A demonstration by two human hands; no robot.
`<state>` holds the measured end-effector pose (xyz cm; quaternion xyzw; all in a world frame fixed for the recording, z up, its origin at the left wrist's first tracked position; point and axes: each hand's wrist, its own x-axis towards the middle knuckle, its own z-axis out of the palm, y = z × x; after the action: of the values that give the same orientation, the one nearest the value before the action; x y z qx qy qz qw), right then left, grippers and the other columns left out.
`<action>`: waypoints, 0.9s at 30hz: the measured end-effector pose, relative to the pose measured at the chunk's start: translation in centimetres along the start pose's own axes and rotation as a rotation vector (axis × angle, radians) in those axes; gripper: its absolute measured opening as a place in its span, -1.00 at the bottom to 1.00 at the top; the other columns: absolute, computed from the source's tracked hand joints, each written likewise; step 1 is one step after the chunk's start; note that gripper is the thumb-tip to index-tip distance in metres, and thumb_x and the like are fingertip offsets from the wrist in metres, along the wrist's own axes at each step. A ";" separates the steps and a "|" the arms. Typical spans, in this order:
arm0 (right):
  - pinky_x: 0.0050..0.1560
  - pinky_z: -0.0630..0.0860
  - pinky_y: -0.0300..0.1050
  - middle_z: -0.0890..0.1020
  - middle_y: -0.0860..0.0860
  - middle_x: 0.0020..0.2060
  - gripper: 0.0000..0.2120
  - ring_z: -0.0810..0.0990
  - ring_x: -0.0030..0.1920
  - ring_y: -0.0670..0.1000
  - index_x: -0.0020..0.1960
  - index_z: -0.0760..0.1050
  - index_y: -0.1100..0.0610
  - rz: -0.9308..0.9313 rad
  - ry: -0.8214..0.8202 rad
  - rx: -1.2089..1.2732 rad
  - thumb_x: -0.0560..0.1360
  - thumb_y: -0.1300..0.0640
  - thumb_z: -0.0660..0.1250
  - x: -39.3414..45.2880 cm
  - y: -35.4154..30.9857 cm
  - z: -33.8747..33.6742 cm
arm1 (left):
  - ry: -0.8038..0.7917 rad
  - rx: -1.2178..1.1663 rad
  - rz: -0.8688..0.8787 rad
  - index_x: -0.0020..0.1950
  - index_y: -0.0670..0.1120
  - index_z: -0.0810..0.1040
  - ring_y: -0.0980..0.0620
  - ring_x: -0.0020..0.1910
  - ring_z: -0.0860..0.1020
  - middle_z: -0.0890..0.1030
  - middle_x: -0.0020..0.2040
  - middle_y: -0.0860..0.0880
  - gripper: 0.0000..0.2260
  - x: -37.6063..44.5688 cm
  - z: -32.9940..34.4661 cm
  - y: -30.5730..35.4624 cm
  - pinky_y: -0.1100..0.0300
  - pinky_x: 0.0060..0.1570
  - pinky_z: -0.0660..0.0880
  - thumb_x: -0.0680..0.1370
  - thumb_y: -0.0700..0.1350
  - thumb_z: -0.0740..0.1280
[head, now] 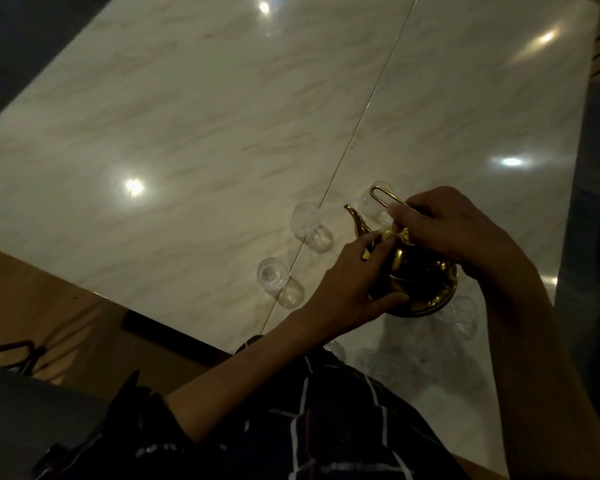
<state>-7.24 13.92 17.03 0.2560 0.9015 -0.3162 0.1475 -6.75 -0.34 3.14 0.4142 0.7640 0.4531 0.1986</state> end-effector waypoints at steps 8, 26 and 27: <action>-0.22 0.40 -0.16 0.58 0.02 -0.42 -0.62 0.58 -0.32 -0.02 -0.34 0.56 0.04 0.002 -0.005 0.002 0.61 -0.02 0.23 0.0 -0.2 -0.2 | -0.007 -0.004 -0.001 0.61 0.01 0.12 -0.14 0.48 0.29 0.23 0.54 -0.14 -0.20 0.2 0.0 0.0 -0.13 0.21 0.53 0.50 0.15 0.45; -0.28 0.36 -0.19 0.55 -0.01 -0.46 -0.62 0.54 -0.37 -0.05 -0.34 0.55 0.03 0.008 -0.007 -0.007 0.62 -0.01 0.23 0.0 -0.3 -0.2 | 0.001 -0.006 0.007 0.62 -0.01 0.13 -0.14 0.47 0.29 0.24 0.54 -0.14 -0.20 0.1 -0.1 0.0 -0.04 0.23 0.49 0.50 0.16 0.44; -0.28 0.36 -0.19 0.55 -0.01 -0.46 -0.62 0.54 -0.37 -0.05 -0.34 0.56 0.03 0.007 -0.005 -0.007 0.62 -0.01 0.23 0.0 -0.3 -0.2 | 0.002 -0.008 0.006 0.61 -0.01 0.13 -0.13 0.47 0.29 0.24 0.54 -0.14 -0.20 0.1 -0.1 0.0 -0.03 0.22 0.48 0.50 0.16 0.45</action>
<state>-7.46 13.84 17.29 0.2581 0.9014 -0.3130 0.1517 -6.87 -0.36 3.21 0.4150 0.7613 0.4572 0.1981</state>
